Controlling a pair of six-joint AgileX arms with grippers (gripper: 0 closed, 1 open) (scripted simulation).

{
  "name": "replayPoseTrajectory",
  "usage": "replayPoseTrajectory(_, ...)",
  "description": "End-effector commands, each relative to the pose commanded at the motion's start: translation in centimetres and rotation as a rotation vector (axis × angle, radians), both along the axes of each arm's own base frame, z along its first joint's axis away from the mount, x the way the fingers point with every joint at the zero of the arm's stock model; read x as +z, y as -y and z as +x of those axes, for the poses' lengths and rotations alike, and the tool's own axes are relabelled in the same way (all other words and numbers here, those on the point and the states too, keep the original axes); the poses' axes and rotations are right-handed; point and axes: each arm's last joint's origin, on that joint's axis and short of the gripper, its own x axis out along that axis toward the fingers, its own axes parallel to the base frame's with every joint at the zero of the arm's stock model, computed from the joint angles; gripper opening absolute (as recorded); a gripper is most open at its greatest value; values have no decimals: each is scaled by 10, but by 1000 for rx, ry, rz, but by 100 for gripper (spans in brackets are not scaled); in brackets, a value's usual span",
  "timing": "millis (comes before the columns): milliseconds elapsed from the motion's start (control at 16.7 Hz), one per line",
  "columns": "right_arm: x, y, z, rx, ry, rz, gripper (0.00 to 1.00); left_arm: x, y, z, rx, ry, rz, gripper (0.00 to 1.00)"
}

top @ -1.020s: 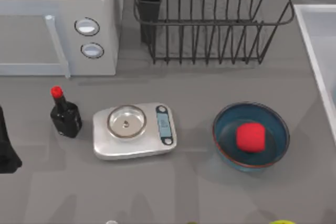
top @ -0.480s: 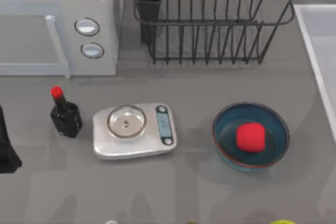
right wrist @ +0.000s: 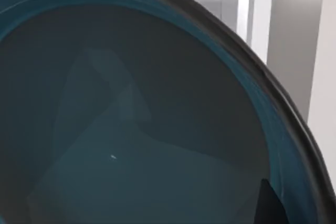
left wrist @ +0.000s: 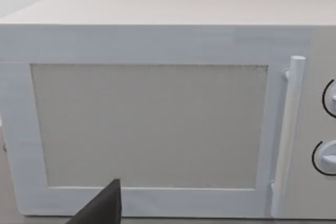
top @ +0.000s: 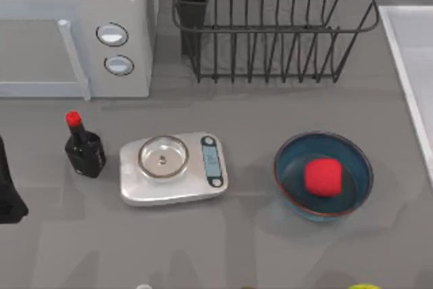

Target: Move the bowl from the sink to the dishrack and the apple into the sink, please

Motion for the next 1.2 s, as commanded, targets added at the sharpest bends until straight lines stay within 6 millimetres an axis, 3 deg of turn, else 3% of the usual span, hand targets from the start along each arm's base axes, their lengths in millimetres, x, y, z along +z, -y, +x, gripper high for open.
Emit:
replayPoseTrajectory(240,42,-24,-75,-2,2,2,0,0,0,0,0,0,0,100)
replayPoseTrajectory(360,51,-33,-95,-2,1,6,0,0,0,0,0,0,0,100)
replayPoseTrajectory(480,53,-37,-103,-2,1,8,0,0,0,0,0,0,0,100)
replayPoseTrajectory(900,54,-39,-93,9,10,-23,0,0,0,0,0,0,0,100)
replayPoseTrajectory(1080,55,-54,-60,50,52,-129,0,0,0,0,0,0,0,100)
replayPoseTrajectory(1200,56,-77,-28,100,116,-225,0,0,0,0,0,0,0,100)
